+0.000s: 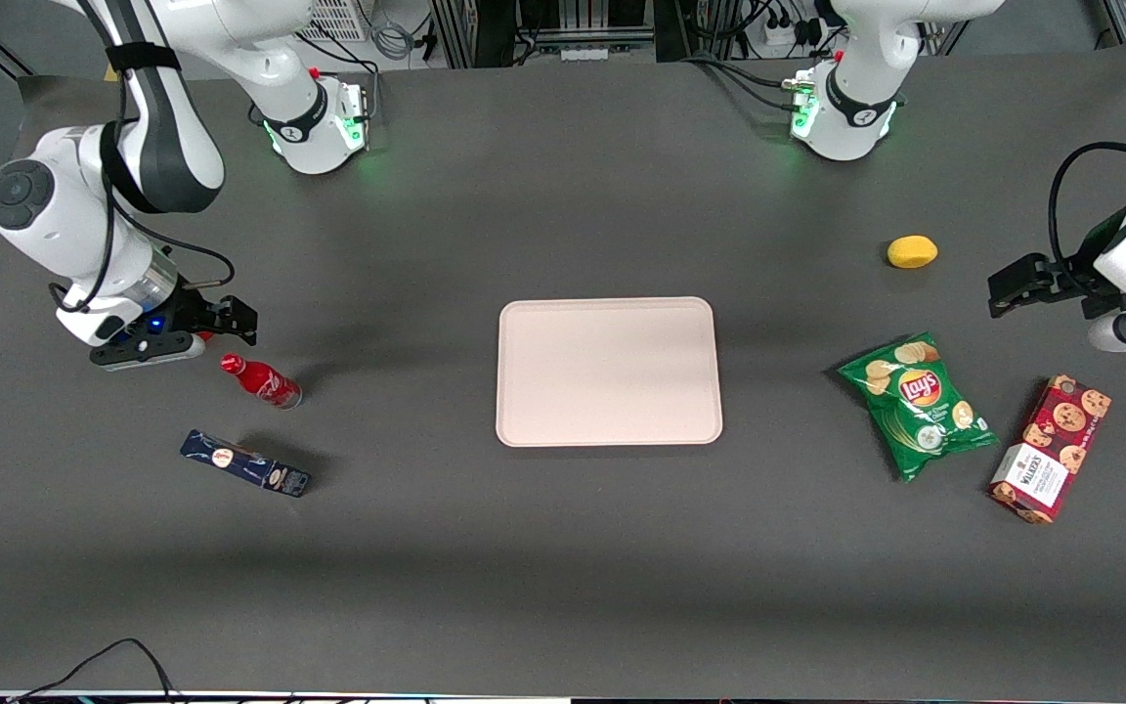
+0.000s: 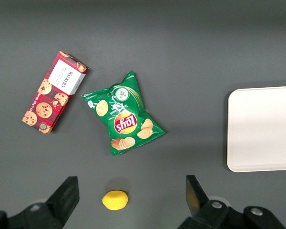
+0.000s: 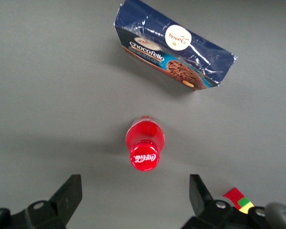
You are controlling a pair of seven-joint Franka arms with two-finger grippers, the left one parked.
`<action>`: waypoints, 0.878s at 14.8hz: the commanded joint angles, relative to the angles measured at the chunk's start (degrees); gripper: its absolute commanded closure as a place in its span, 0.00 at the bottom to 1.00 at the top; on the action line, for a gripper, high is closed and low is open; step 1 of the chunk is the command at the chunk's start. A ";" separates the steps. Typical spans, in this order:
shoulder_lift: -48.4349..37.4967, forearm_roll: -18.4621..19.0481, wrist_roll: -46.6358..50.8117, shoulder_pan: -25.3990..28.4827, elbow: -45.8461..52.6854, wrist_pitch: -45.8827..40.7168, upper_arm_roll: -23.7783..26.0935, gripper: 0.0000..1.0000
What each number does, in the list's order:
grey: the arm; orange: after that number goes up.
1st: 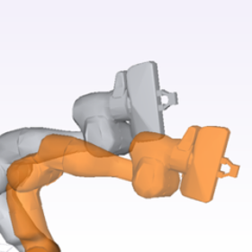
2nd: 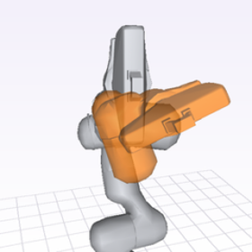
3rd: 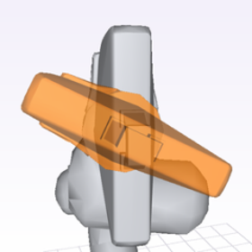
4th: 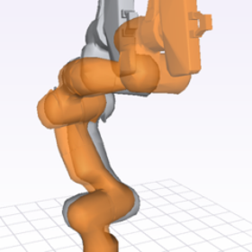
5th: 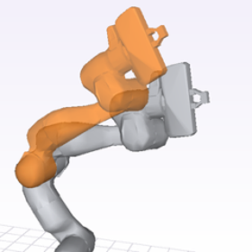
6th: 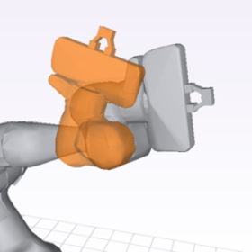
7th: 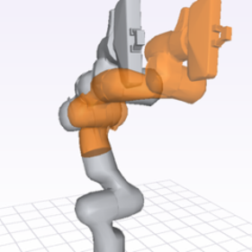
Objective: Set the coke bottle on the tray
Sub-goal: 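Move the right gripper down over the red Coca-Cola bottle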
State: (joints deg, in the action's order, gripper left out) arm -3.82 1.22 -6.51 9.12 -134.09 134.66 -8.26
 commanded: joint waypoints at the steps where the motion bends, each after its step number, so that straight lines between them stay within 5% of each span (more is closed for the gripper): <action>1: 2.58 -0.52 -3.77 -1.03 -0.73 4.38 -0.09 0.00; 9: 4.96 -0.52 -4.22 -1.38 -0.47 5.53 -0.09 0.00; 13: 5.40 -0.60 -4.22 -1.38 -0.12 5.53 -0.09 0.08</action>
State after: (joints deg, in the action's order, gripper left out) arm 0.64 1.22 -8.79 7.99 -134.93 139.42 -8.33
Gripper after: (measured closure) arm 0.026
